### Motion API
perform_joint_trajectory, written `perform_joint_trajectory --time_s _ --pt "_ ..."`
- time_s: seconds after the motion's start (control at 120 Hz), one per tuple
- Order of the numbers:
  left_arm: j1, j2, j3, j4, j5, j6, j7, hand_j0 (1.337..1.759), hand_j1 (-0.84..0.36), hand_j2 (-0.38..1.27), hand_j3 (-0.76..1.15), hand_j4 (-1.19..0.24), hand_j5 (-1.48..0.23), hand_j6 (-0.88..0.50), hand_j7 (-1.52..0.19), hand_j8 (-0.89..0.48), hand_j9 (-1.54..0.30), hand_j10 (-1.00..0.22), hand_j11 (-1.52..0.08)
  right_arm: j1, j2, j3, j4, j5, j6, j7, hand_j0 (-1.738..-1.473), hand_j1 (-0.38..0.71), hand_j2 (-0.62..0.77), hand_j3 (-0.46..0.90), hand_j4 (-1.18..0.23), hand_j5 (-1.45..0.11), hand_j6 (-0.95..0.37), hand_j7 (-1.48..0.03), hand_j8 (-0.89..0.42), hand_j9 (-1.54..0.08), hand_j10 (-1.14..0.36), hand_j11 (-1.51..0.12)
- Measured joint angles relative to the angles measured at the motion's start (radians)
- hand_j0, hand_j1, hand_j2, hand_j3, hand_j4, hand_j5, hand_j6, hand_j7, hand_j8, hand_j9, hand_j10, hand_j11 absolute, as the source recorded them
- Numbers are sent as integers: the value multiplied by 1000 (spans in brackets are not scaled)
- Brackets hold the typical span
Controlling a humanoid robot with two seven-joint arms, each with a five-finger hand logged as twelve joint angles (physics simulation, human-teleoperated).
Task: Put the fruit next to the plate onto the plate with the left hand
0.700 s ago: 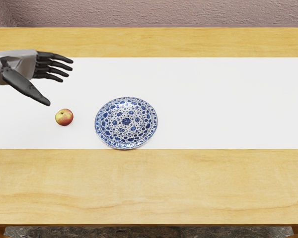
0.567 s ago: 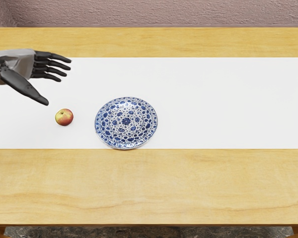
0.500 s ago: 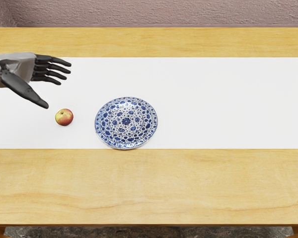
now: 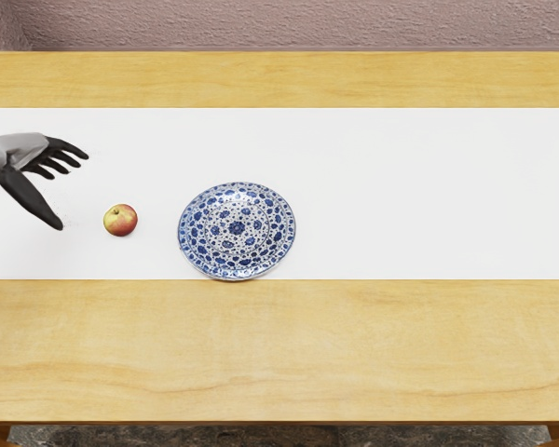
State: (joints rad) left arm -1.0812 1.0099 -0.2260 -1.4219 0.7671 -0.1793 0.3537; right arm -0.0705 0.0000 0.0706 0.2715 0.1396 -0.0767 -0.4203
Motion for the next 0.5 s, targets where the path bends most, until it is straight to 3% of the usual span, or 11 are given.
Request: perform_joint_trajectory --time_s 0.075,0.183,0.275,0.5 --pt "-1 -20 17 5 52 39 67 1658 57 53 0 -252 -321 -253 -321 -253 -320 -252 -320 0 0 0 0 0 0 0 -1658 -305 -7 0 -36 -47 -36 -47 -36 -47 -36 -47" --pt "-3 -49 38 17 85 78 133 1658 57 54 0 -253 -322 -255 -321 -254 -321 -253 -321 0 0 0 0 0 0 0 -1658 -305 -7 0 -36 -47 -36 -47 -36 -47 -36 -47" --pt "-80 -95 97 54 96 94 172 1658 54 54 0 -255 -324 -256 -324 -256 -324 -254 -323 0 0 0 0 0 0 0 -1658 -305 -7 0 -36 -47 -36 -47 -36 -47 -36 -47" --pt "-136 -178 225 126 101 149 235 1658 50 55 0 -259 -329 -261 -329 -260 -328 -258 -328 0 0 0 0 0 0 0 -1658 -305 -7 0 -36 -47 -36 -47 -36 -47 -36 -47"
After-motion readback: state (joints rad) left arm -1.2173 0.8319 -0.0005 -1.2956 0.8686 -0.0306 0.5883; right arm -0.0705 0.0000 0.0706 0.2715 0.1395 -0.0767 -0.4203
